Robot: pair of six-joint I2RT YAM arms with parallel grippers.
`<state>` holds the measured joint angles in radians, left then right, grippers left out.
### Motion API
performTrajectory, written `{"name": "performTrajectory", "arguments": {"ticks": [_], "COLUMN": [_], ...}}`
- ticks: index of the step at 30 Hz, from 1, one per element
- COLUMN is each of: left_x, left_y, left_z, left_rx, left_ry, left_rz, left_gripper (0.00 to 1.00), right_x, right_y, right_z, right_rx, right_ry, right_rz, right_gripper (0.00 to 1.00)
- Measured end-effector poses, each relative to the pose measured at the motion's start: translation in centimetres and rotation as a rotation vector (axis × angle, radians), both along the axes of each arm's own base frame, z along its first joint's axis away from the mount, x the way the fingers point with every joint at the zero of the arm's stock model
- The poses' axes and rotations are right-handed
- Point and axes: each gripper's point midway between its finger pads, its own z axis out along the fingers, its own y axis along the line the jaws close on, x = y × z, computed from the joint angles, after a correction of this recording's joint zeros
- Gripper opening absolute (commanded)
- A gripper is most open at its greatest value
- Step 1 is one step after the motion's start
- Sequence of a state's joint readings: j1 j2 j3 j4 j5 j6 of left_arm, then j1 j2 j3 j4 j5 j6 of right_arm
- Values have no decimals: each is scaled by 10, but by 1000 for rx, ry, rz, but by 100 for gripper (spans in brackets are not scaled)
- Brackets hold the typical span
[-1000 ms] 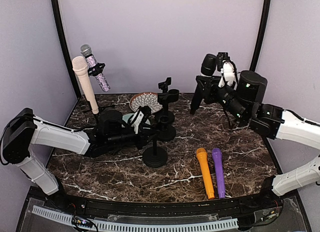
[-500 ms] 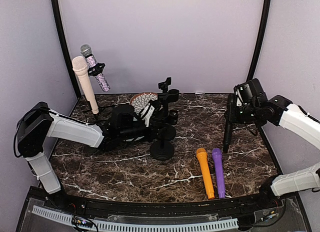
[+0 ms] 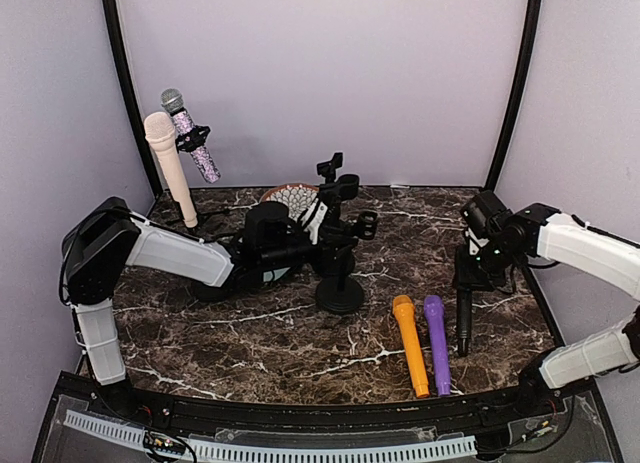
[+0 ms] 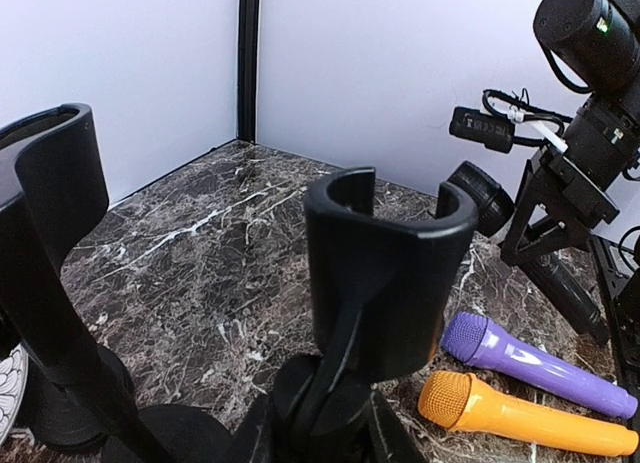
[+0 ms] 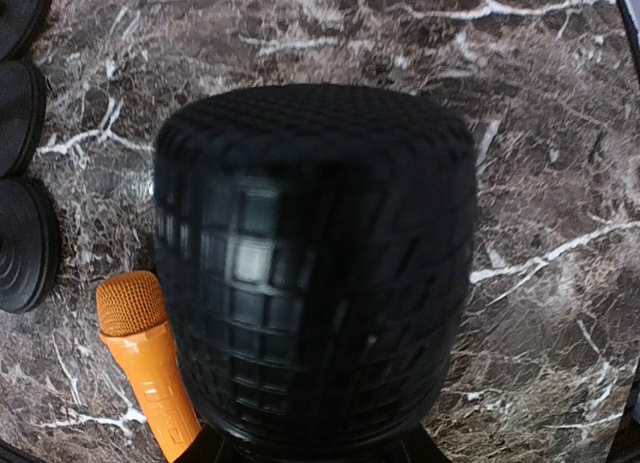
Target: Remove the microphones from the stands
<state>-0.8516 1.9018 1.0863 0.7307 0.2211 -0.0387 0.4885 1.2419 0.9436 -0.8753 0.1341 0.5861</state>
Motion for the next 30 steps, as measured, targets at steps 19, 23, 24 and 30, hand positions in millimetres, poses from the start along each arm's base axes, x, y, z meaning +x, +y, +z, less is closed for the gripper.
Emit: {"name": "performTrajectory", "arguments": {"ticks": [19, 23, 24, 30], "left_x": [24, 26, 26, 25], "left_y": [-30, -31, -31, -31], "left_z": [-1, -1, -1, -2], "left_rx": [-61, -66, -66, -65], "left_ry": [-102, -115, -116, -116], "left_rz": [-9, -20, -24, -35], "left_gripper": [0, 1, 5, 28], "right_x": [-41, -47, -48, -50], "right_y": [7, 5, 5, 5], "right_z": [-66, -75, -77, -85], "right_rx": [56, 59, 57, 58], "right_ry": [214, 231, 237, 249], "right_rz": [16, 4, 2, -3], "right_gripper": [5, 10, 11, 21]}}
